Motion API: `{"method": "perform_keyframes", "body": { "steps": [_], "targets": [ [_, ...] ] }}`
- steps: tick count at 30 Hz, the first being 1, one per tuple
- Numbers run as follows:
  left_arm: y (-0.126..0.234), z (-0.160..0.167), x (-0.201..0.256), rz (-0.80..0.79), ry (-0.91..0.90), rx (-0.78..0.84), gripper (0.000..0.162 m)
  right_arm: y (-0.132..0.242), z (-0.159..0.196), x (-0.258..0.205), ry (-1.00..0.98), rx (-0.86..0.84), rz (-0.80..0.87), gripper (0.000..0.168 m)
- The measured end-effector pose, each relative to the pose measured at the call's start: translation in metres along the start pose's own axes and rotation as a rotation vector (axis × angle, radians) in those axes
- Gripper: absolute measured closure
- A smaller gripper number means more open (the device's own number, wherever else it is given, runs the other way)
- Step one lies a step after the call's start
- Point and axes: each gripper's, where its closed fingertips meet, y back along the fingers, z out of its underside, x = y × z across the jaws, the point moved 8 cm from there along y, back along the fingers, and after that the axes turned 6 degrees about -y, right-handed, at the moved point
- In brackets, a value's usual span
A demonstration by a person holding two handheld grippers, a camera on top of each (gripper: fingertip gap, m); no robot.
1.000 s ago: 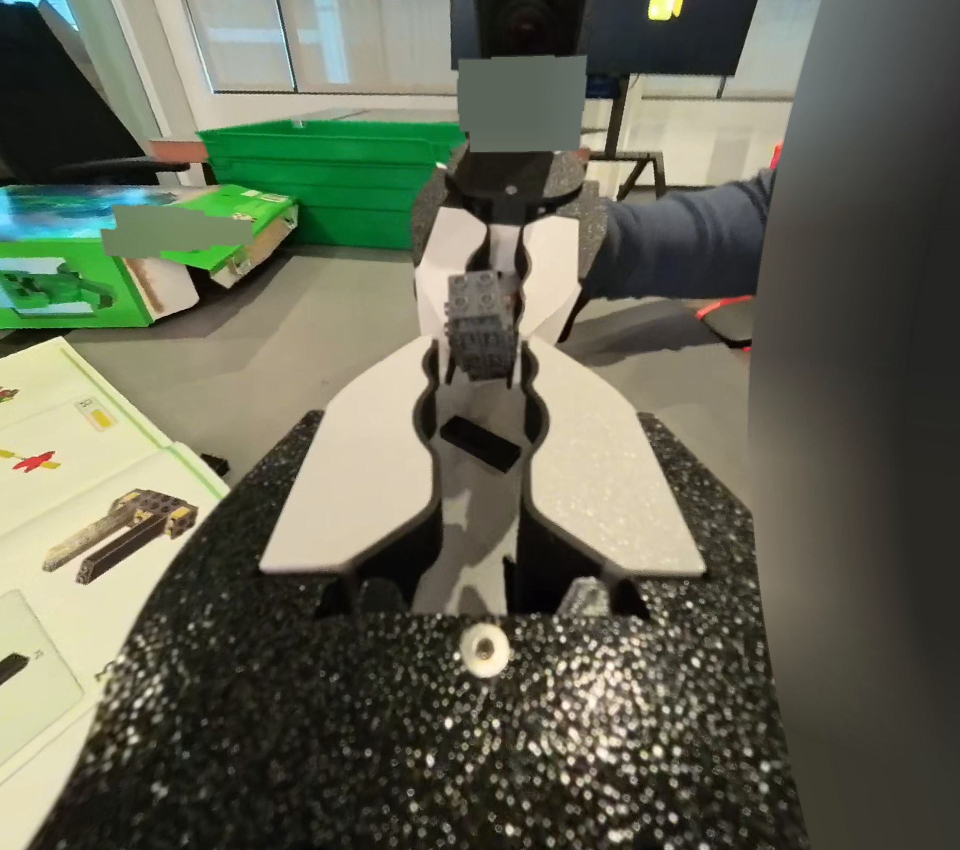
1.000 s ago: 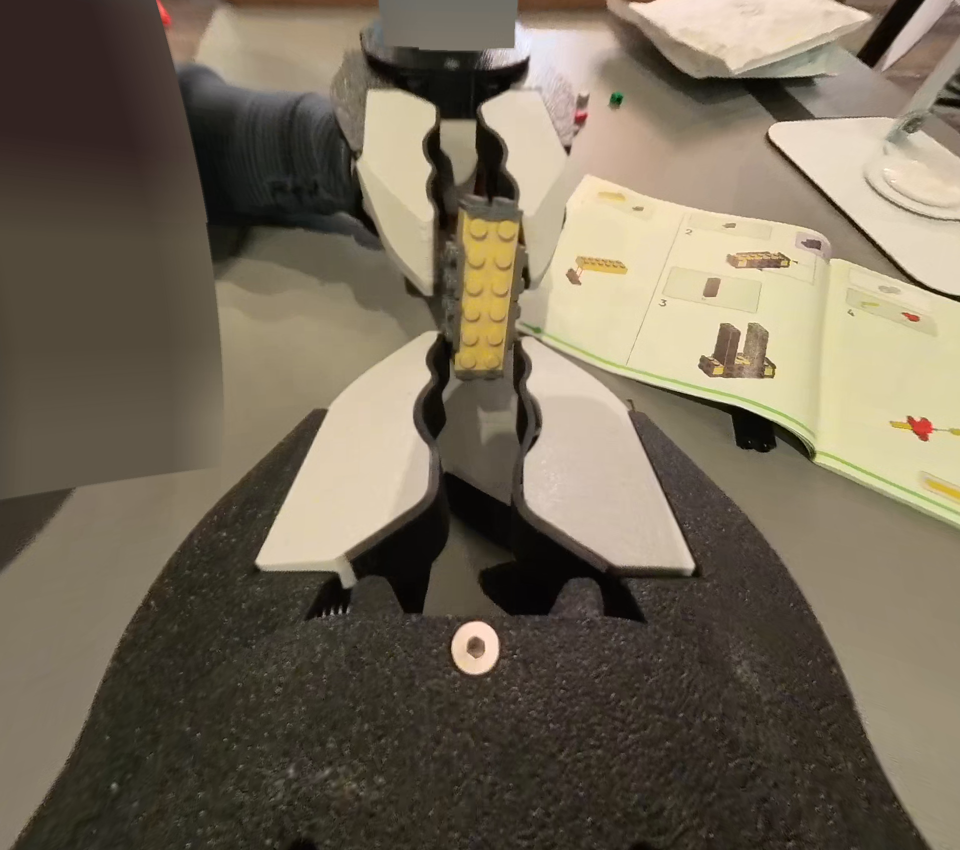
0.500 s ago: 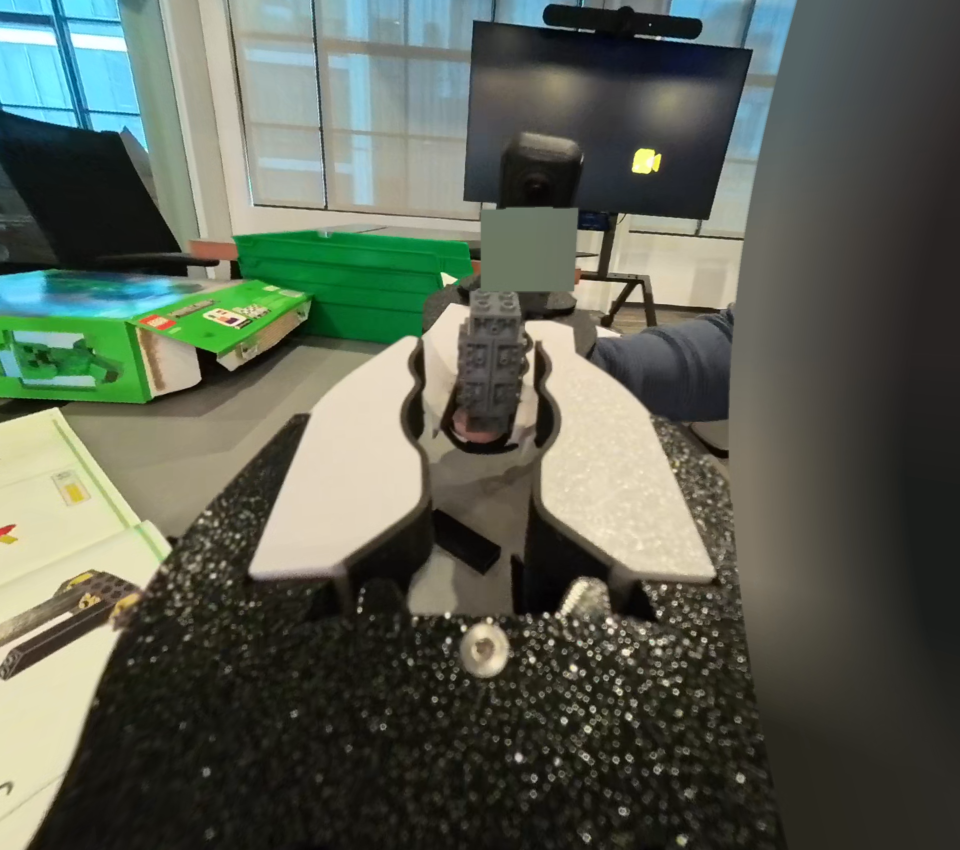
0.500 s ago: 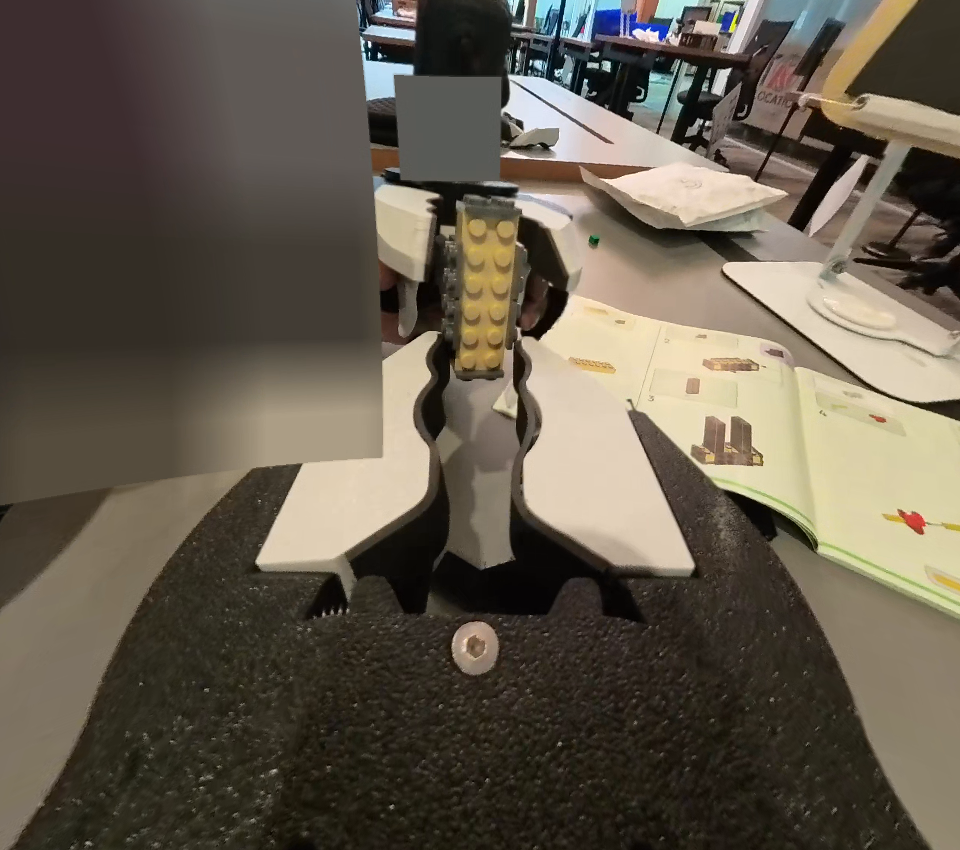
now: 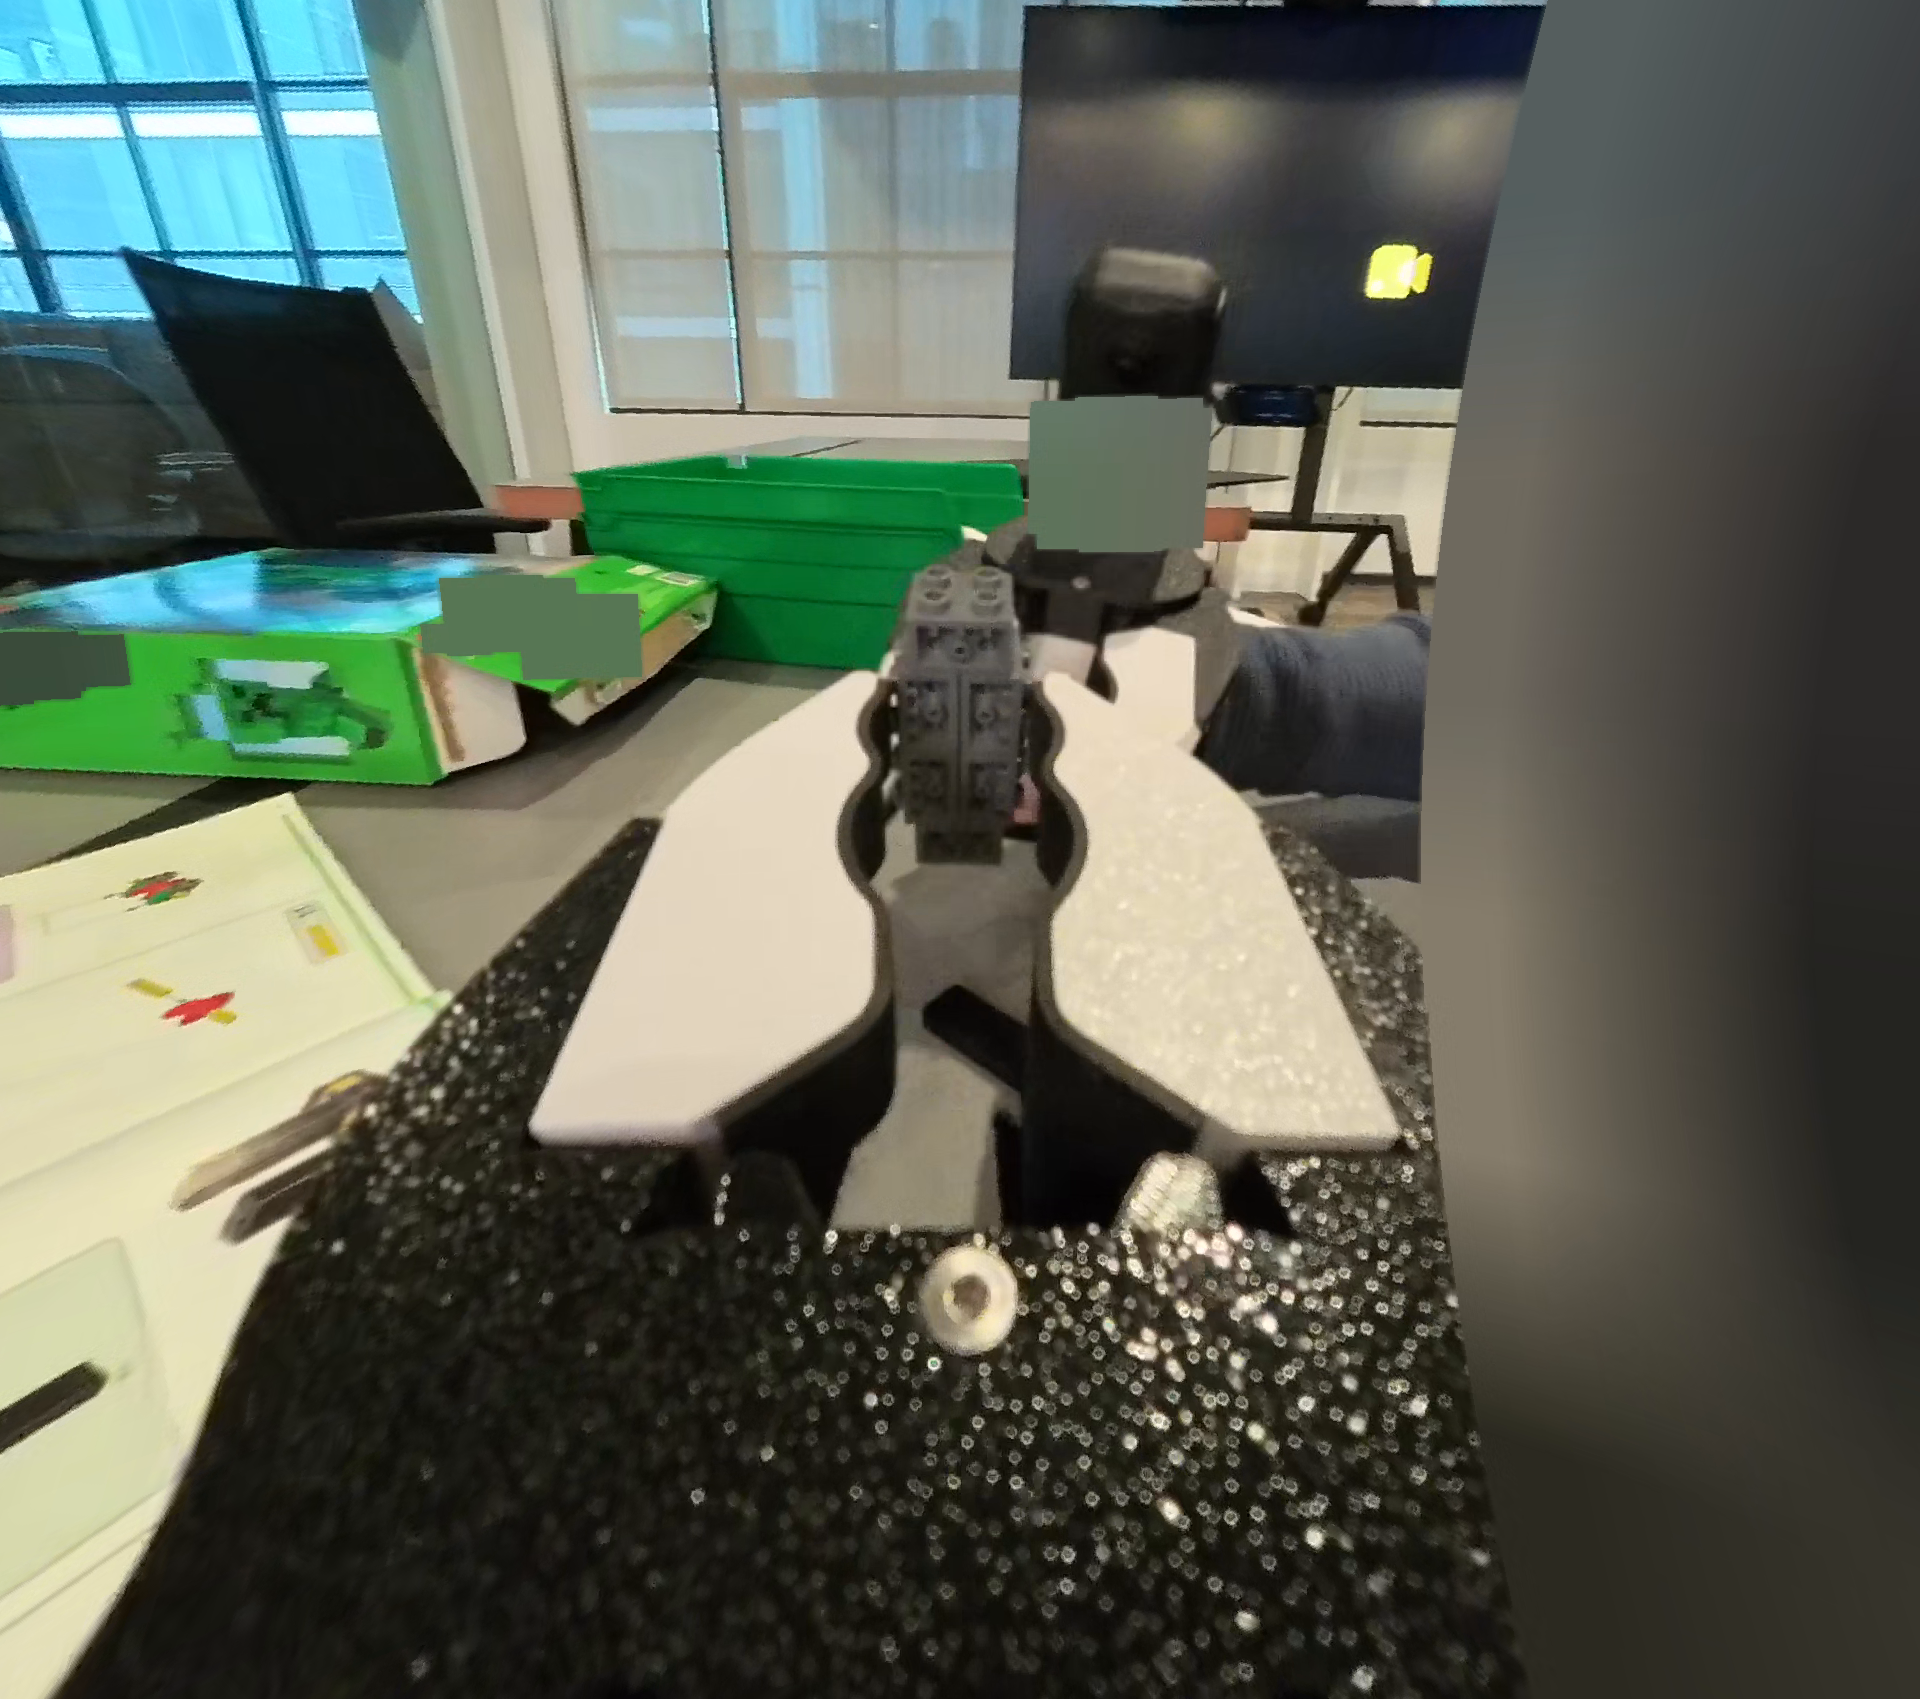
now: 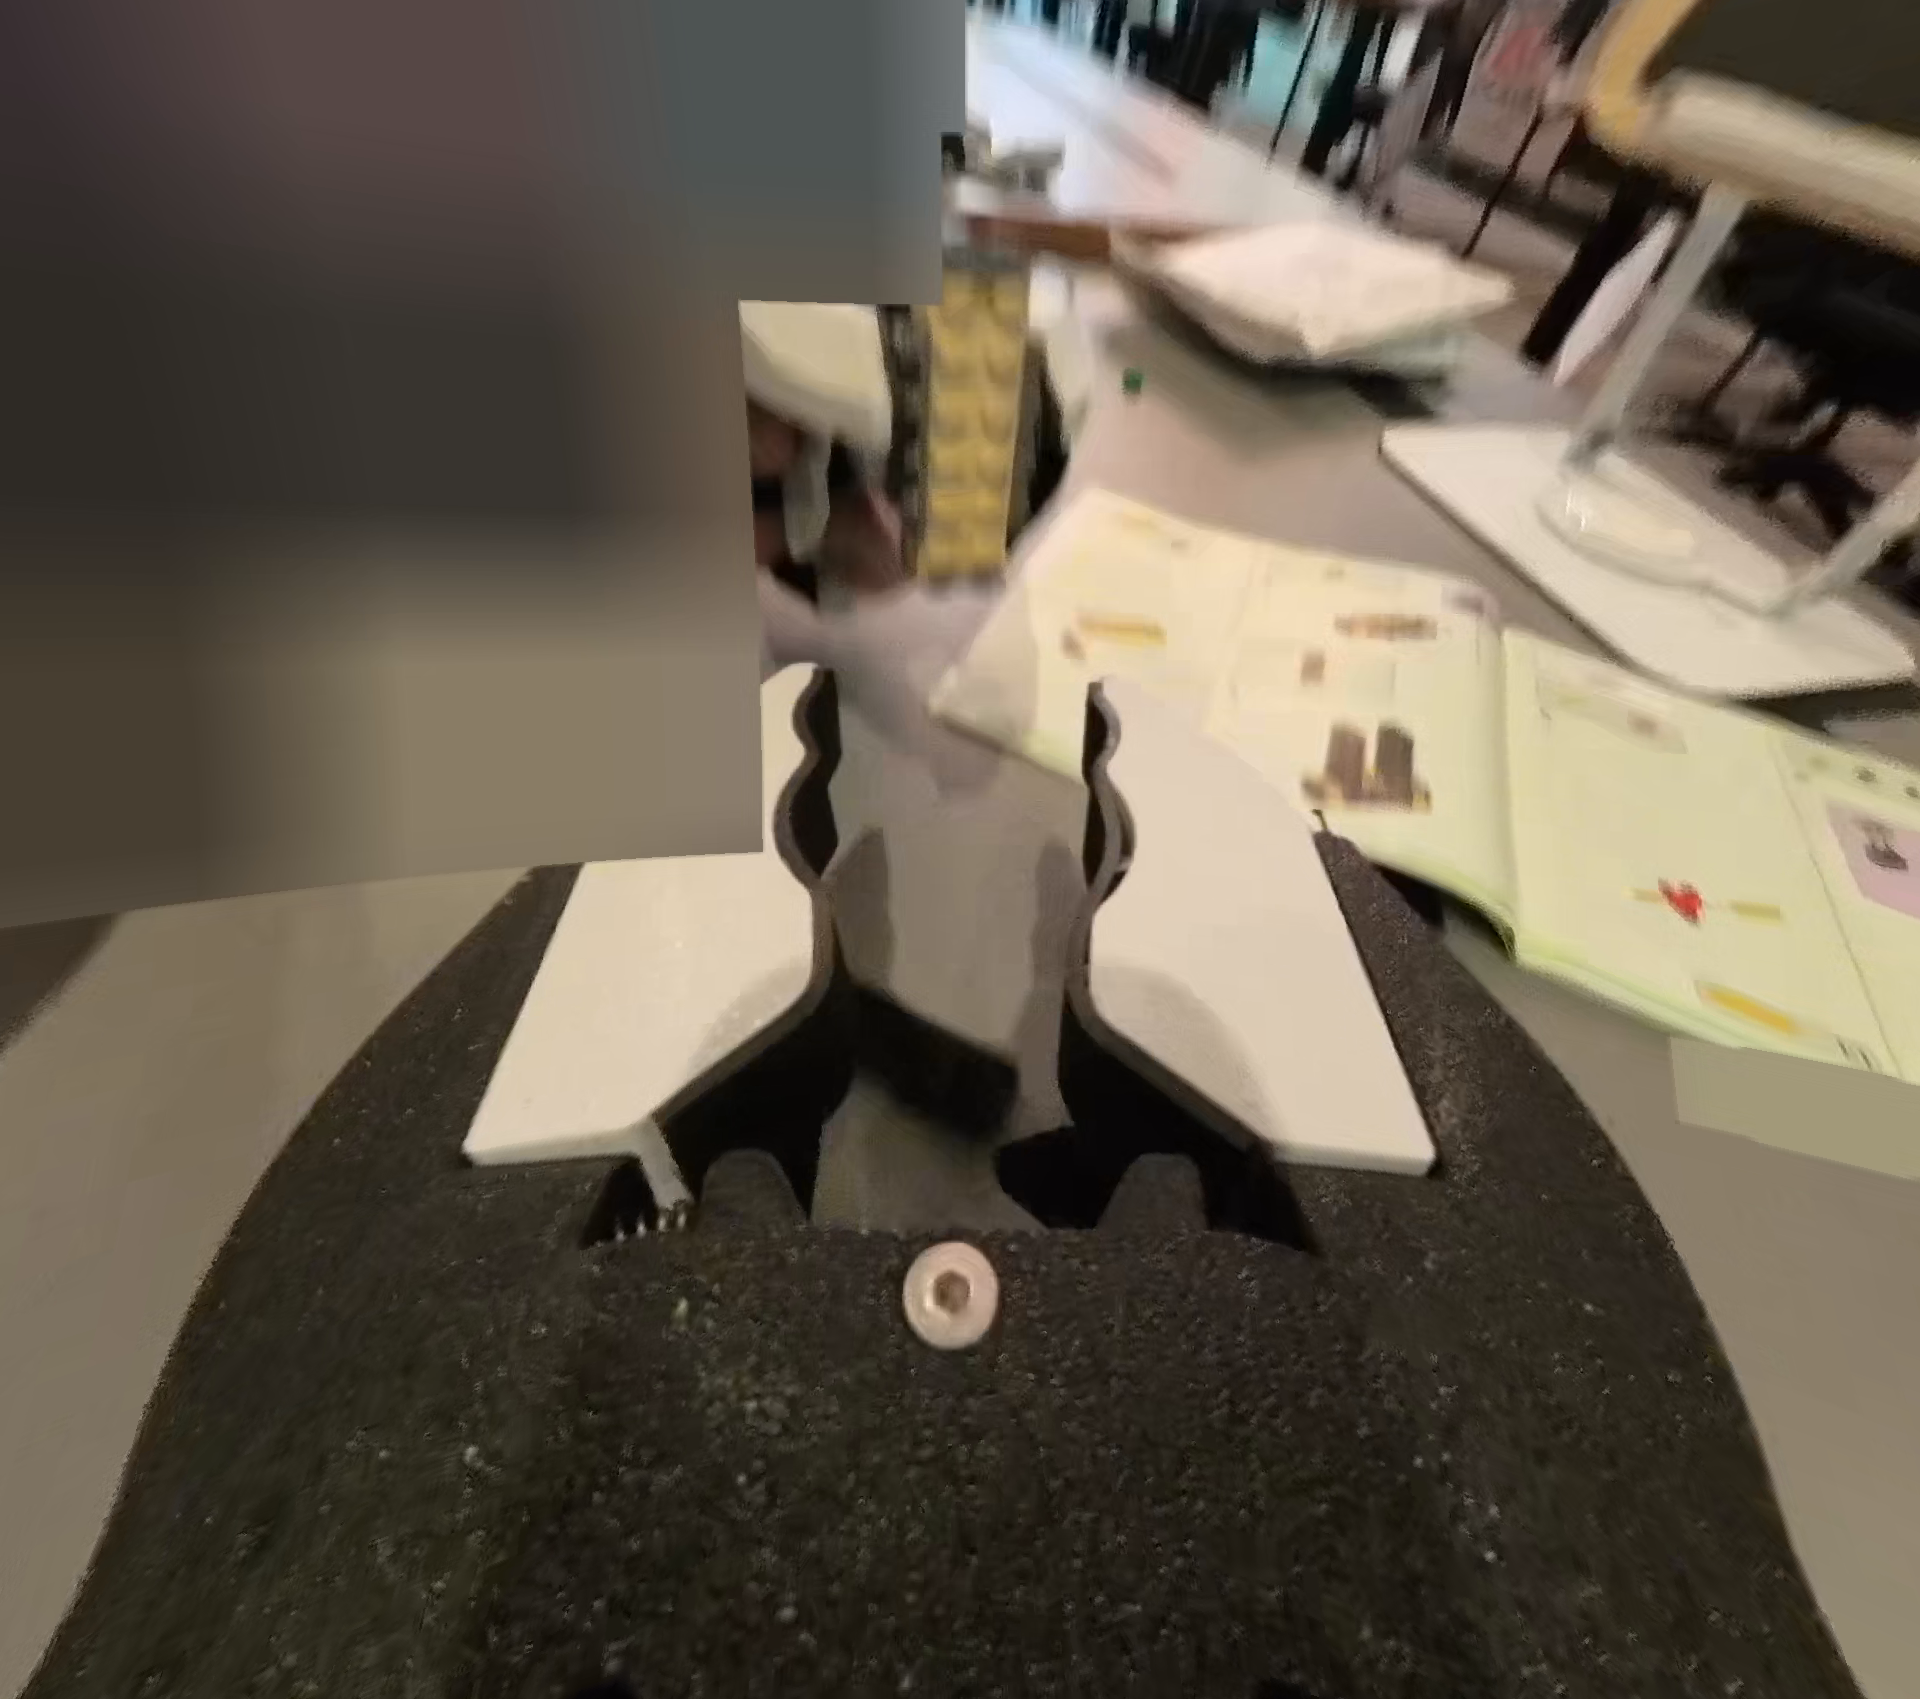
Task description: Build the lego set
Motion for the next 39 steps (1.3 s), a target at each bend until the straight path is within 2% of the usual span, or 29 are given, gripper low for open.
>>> {"method": "perform_keyframes", "body": {
  "steps": [3, 6, 8, 12, 17, 24, 31, 39],
  "targets": [
    [0.008, 0.0, -0.008, -0.029, 0.023, 0.014, 0.138, 0.01, 0.023, 0.006, 0.024, -0.262, -0.073, 0.122],
    [0.012, 0.002, -0.012, -0.034, 0.041, 0.015, 0.138, 0.01, 0.036, 0.005, 0.023, -0.404, -0.198, 0.12],
    [0.012, 0.003, -0.012, -0.034, 0.044, 0.008, 0.138, 0.009, 0.042, 0.009, 0.035, -0.483, -0.214, 0.122],
    [0.011, 0.003, -0.011, -0.027, 0.043, 0.002, 0.138, 0.006, 0.043, 0.016, 0.107, -0.442, -0.189, 0.128],
    [0.009, 0.005, -0.01, -0.004, 0.052, -0.009, 0.138, -0.001, 0.05, 0.022, 0.144, -0.508, -0.242, 0.126],
    [0.01, 0.005, -0.011, -0.005, 0.052, -0.011, 0.138, 0.012, 0.055, 0.011, 0.066, -0.596, -0.311, 0.128],
    [0.008, 0.008, -0.009, 0.022, 0.056, -0.021, 0.138, 0.007, 0.054, 0.002, 0.18, -0.492, -0.207, 0.131],
    [0.004, 0.008, -0.001, 0.111, 0.042, -0.032, 0.138, -0.002, 0.054, 0.006, 0.139, -0.55, -0.349, 0.137]
  ]
}}
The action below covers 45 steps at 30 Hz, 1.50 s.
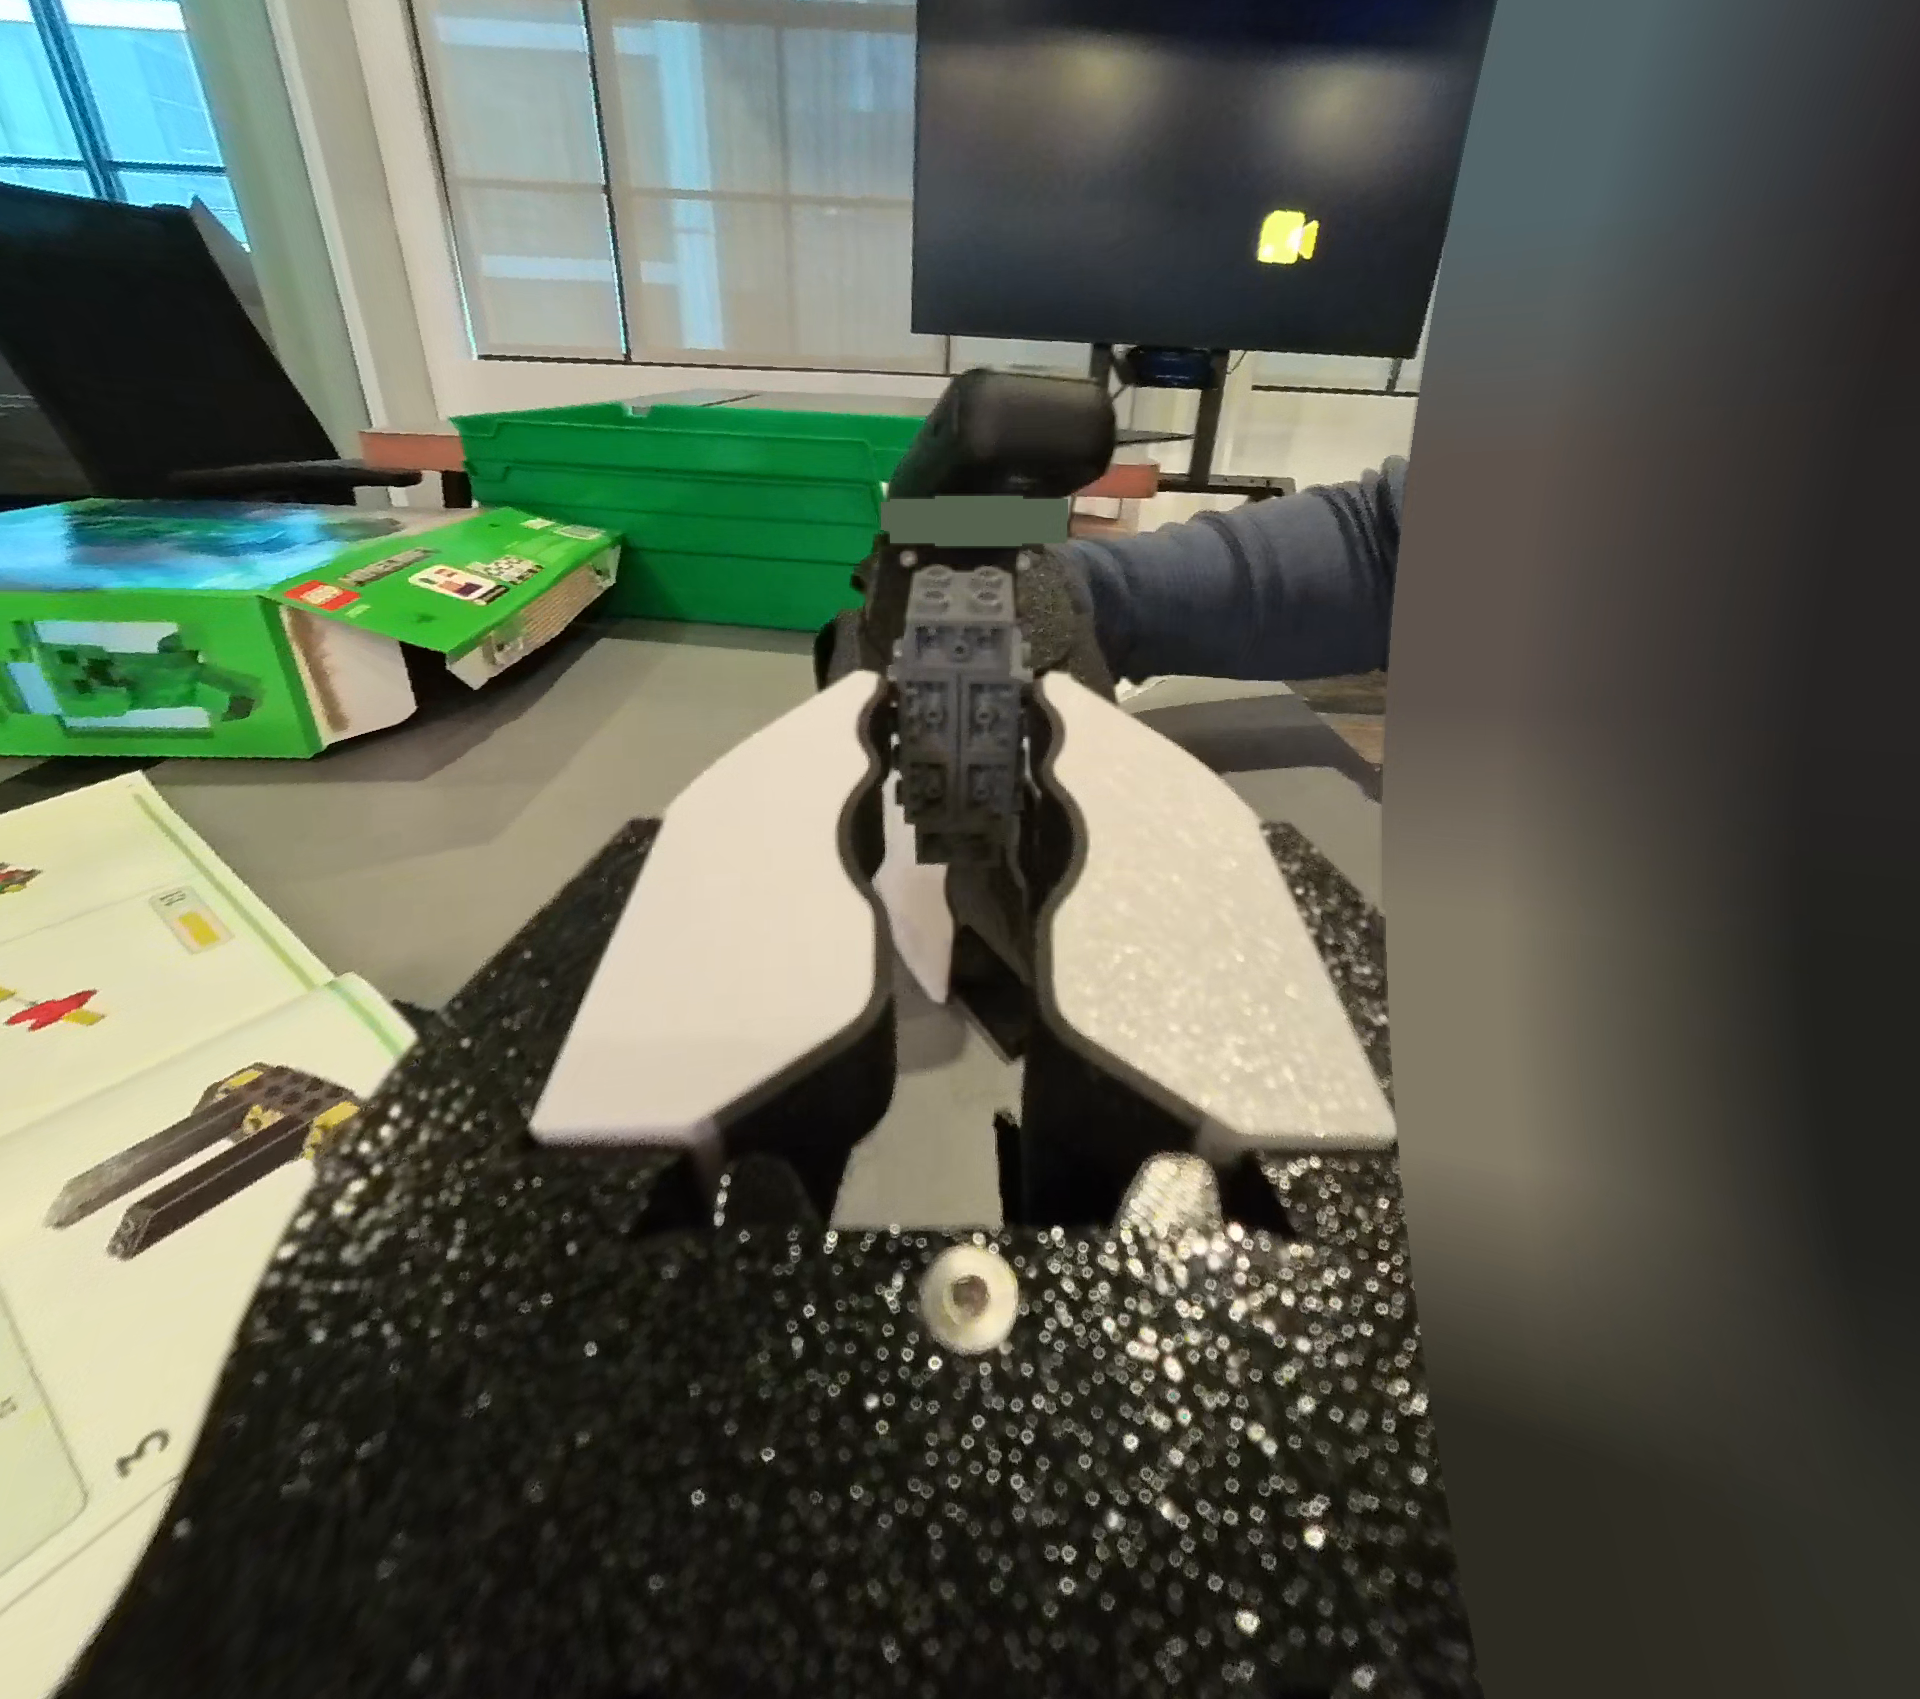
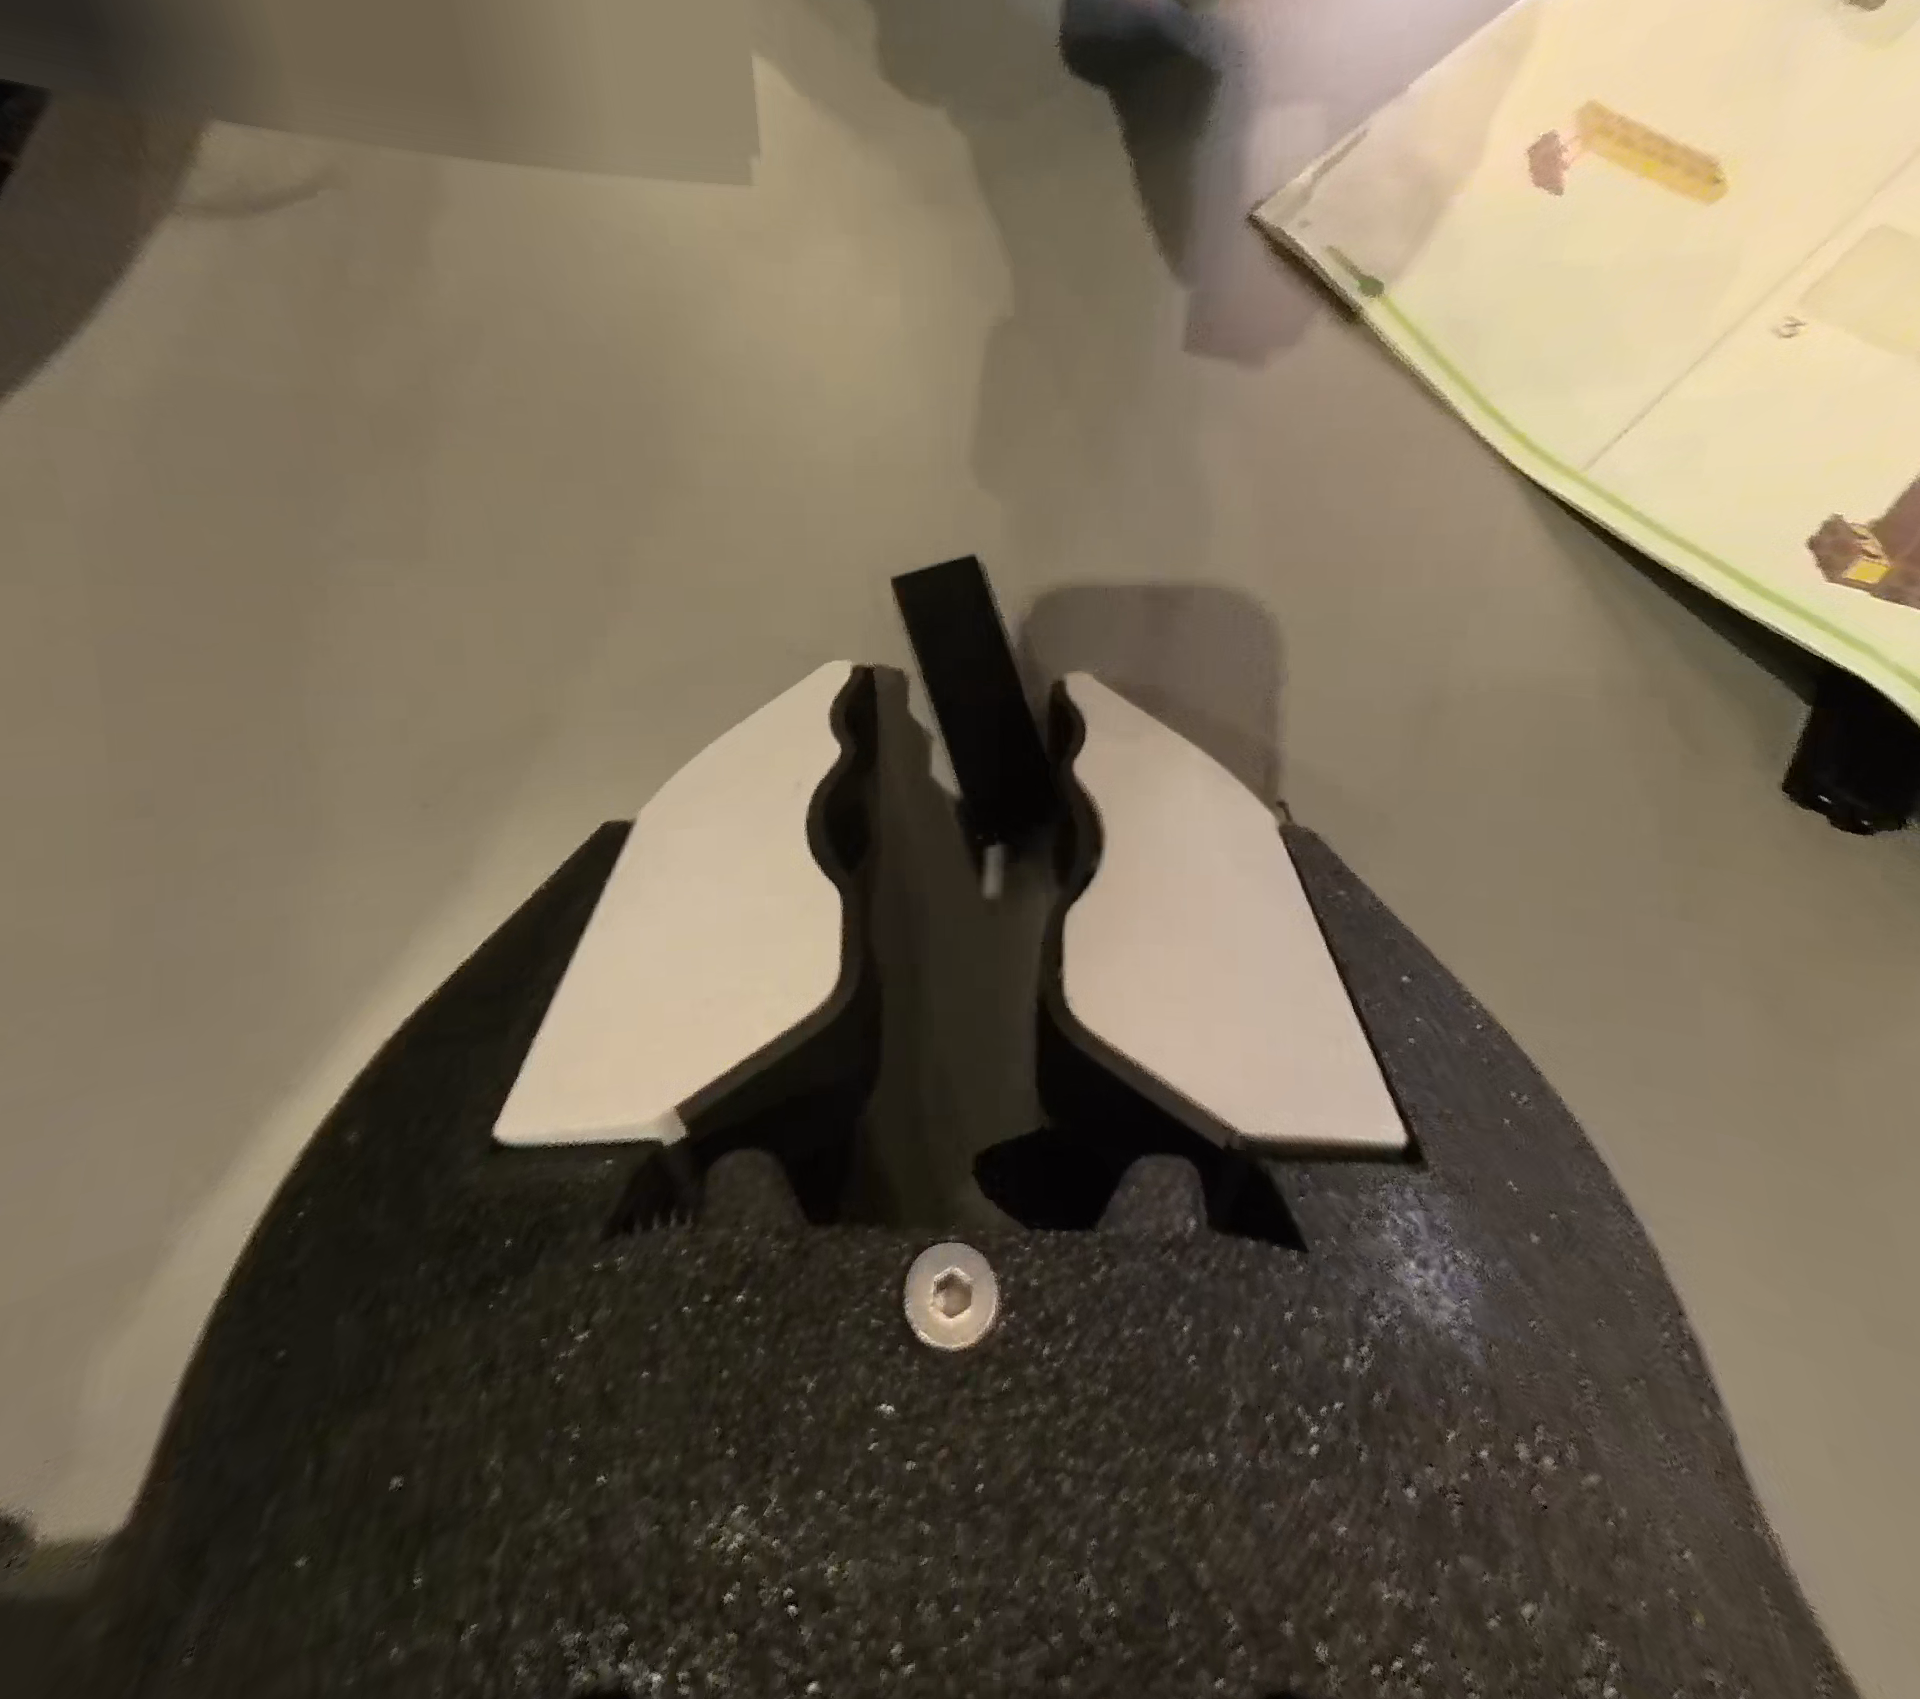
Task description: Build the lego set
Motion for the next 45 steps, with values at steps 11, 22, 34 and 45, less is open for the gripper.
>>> {"method": "perform_keyframes", "body": {
  "steps": [11, 22, 34, 45],
  "targets": [
    [-0.002, 0.007, 0.003, -0.01, -0.079, -0.022, 0.138, 0.027, -0.021, 0.01, -0.184, 0.258, 0.291, 0.152],
    [-0.02, 0.013, 0.018, -0.066, -0.288, -0.018, 0.138, 0.058, -0.05, -0.015, -0.108, 0.266, 0.449, 0.153],
    [-0.025, 0.015, 0.02, -0.044, -0.298, -0.03, 0.138, 0.059, -0.059, -0.03, -0.046, 0.203, 0.413, 0.152],
    [-0.025, 0.013, 0.023, -0.038, -0.305, -0.004, 0.138, 0.06, -0.062, -0.034, 0.017, 0.209, 0.435, 0.152]
  ]
}}
